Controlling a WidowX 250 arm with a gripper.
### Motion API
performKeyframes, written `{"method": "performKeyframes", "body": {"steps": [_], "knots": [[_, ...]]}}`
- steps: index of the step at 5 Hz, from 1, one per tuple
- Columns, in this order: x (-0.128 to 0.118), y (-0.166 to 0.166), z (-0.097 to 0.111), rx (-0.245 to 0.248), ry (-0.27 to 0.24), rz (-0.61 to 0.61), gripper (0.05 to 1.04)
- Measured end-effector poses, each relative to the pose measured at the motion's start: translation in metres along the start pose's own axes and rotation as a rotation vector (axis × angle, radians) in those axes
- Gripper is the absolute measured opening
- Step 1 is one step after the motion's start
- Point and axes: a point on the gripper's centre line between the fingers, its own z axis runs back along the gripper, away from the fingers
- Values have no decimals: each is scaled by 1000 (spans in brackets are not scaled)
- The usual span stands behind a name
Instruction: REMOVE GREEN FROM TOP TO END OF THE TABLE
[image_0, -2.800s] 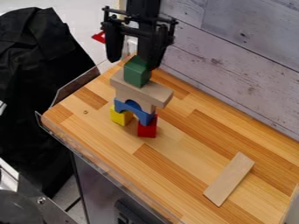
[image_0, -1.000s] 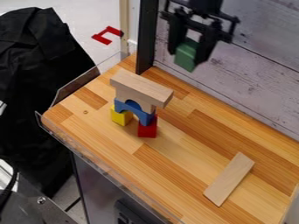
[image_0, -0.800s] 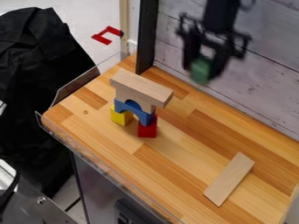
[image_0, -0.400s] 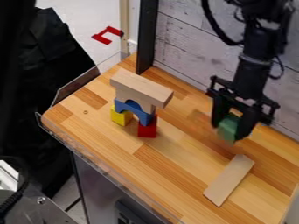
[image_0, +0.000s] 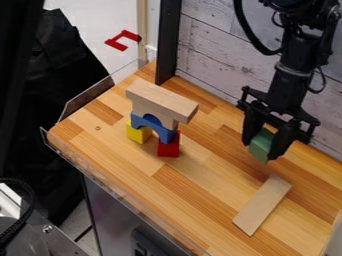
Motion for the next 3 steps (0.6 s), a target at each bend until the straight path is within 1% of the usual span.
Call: {"method": "performKeyframes", "body": {"steps": [1,2,3], "knots": [[-2,12,-7,12,3,61,571],[-2,27,-10,17,-5,128,571],[-1,33,-9,8,-11,159,571]]}}
